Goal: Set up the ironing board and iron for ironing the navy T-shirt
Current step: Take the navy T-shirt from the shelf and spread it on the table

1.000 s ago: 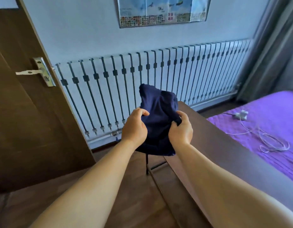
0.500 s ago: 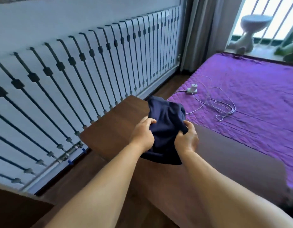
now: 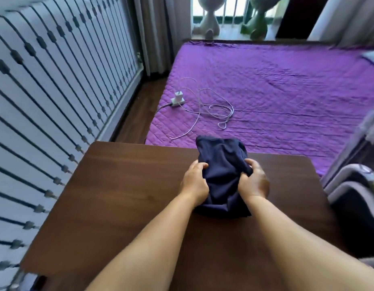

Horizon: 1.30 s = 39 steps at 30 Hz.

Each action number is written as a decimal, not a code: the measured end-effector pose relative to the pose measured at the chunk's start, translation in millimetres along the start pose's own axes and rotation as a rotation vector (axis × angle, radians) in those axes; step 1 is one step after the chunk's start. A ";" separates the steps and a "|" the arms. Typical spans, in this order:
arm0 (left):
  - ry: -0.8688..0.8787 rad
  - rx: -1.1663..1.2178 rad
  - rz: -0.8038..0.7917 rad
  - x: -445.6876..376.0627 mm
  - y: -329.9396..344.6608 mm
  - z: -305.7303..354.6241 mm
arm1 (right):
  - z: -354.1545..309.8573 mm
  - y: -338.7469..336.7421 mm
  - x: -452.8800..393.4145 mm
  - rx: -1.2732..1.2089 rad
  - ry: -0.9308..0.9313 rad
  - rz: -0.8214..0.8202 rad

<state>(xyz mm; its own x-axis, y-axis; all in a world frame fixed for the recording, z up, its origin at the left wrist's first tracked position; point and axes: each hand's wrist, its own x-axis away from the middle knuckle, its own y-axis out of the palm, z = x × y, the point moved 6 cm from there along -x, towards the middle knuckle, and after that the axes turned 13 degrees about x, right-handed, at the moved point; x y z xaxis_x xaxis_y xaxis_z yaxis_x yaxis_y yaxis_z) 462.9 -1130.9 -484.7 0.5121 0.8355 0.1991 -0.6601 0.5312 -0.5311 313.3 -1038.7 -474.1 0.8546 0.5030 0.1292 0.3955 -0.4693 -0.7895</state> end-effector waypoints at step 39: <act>-0.164 -0.209 -0.085 -76.3 163.1 87.2 | 134.7 -24.0 0.6 -0.025 0.092 -0.086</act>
<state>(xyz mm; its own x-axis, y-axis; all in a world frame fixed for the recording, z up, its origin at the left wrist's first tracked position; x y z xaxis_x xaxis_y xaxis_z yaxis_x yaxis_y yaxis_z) 268.2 -1095.7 -514.6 0.4539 0.8098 0.3717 -0.4823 0.5741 -0.6617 259.0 -929.4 -535.9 0.8437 0.4744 0.2511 0.4762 -0.4457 -0.7580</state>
